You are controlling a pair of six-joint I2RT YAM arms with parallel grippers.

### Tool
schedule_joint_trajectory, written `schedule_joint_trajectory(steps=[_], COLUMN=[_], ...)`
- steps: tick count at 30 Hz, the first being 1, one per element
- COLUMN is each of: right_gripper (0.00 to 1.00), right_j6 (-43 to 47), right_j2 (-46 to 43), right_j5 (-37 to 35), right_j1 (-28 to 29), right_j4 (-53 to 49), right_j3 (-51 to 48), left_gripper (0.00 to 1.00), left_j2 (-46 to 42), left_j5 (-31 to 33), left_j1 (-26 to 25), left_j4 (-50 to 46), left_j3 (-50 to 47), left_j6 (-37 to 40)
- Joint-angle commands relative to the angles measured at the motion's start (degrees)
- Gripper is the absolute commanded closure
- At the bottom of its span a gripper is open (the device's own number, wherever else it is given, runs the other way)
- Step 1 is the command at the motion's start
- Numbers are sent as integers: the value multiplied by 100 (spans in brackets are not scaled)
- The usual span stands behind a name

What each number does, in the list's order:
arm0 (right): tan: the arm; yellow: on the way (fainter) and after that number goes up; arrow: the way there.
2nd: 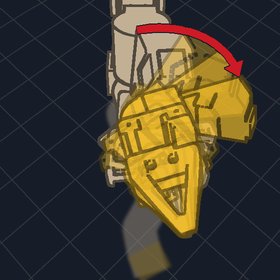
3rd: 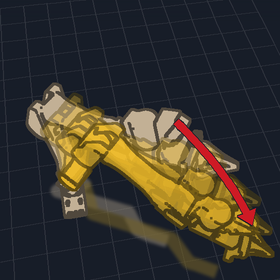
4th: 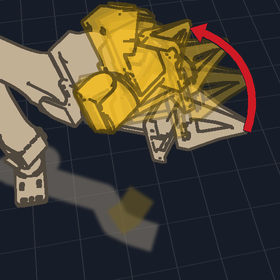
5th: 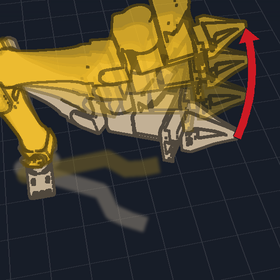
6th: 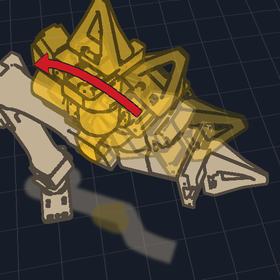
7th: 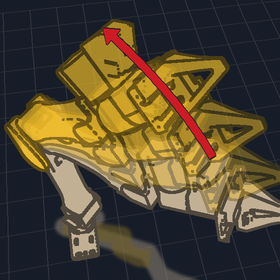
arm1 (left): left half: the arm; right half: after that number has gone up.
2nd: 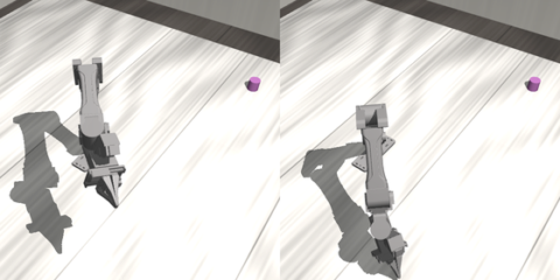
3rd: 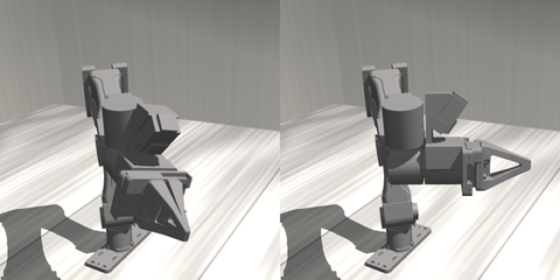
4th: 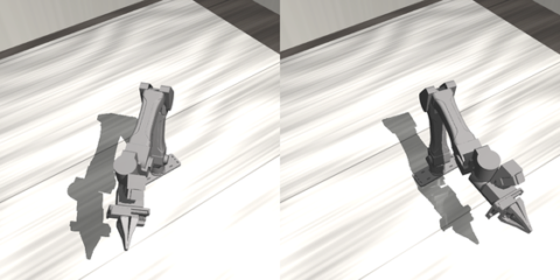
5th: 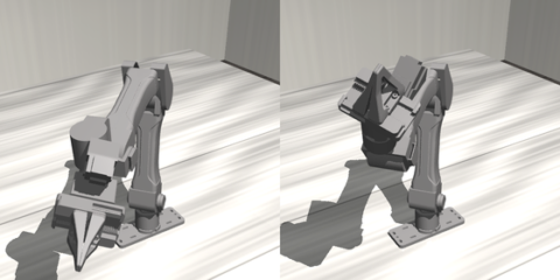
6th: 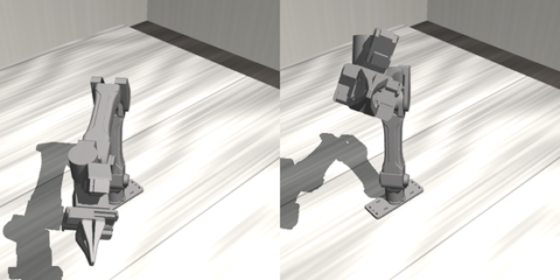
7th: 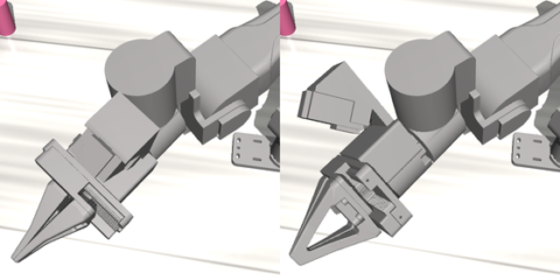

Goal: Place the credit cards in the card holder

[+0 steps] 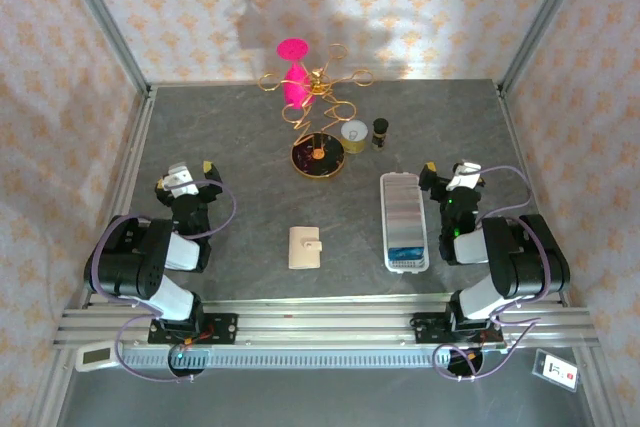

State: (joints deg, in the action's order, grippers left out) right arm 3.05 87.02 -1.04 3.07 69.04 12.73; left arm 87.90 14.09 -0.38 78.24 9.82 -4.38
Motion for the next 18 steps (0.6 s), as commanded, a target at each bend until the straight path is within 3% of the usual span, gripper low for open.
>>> schedule_joint_trajectory(steps=[1,18], right_gripper=[0,0], right_j6=[-32,-30], right_j2=[3,8], right_j5=[23,24], right_j1=[-44,-43], right_j4=[145,138], right_j3=[60,62], left_gripper=[1,1], left_j2=[8,15], left_j5=[-12,-108], left_j1=[-54,-65], left_j4=[43,-10], left_j3=[90,125], left_j6=[88,133])
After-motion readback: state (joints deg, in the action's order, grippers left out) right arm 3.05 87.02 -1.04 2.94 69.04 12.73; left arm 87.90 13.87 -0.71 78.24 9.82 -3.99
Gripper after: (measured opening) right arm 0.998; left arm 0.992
